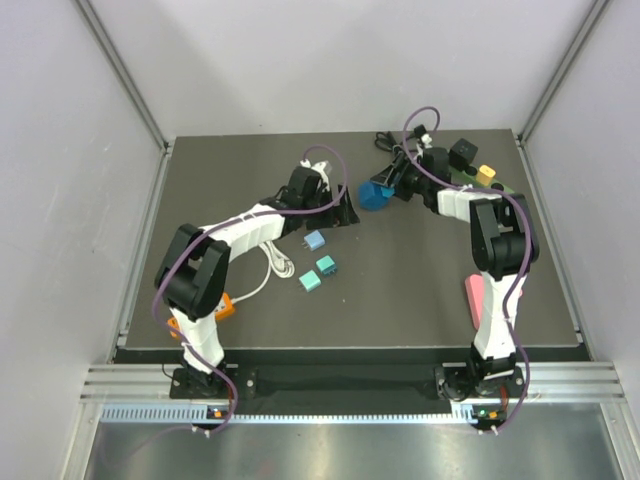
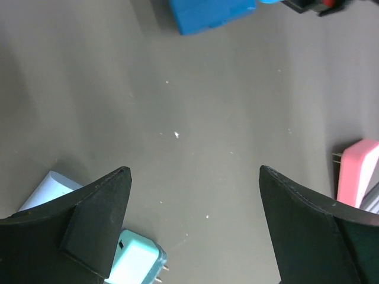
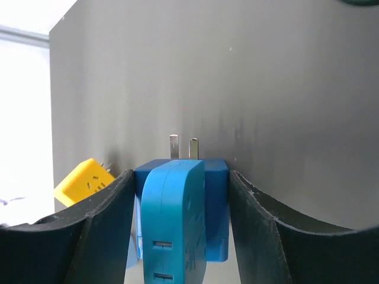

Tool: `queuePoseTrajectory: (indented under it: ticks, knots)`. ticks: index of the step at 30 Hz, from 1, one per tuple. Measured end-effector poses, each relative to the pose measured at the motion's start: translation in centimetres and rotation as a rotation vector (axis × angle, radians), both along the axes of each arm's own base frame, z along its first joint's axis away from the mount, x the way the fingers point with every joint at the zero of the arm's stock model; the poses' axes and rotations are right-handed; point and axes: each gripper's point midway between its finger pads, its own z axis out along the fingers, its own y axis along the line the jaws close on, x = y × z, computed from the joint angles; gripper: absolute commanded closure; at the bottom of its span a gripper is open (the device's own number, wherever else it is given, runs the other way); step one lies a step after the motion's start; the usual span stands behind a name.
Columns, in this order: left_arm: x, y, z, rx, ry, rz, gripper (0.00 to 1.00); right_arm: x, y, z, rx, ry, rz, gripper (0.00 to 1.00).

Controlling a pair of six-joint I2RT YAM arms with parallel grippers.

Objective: Pull the plug off the socket

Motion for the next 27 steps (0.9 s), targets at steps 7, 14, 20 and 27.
queuePoseTrajectory:
  ticks: [7,14,20,27]
  knots:
    - [0.9,0.4,-1.4,0.005,0.028,0.034,0.07,-0.5,0.7,-0.1,0.030,0.001,0.042,0.49]
    - [3.3,-0.4,1.2,-0.022,-0.035,0.052,0.07,-1.0,1.2,-0.2,0.053,0.002,0.084,0.26]
    - [4.5,-1.0,1.6,-0.023,-0.035,0.061,0.08,-1.1,0.7,-0.5,0.044,0.009,0.096,0.10]
    - [5.0,-1.8,0.5,0.024,0.008,0.068,0.08,-0.9,-0.4,-0.8,0.027,0.009,0.089,0.00]
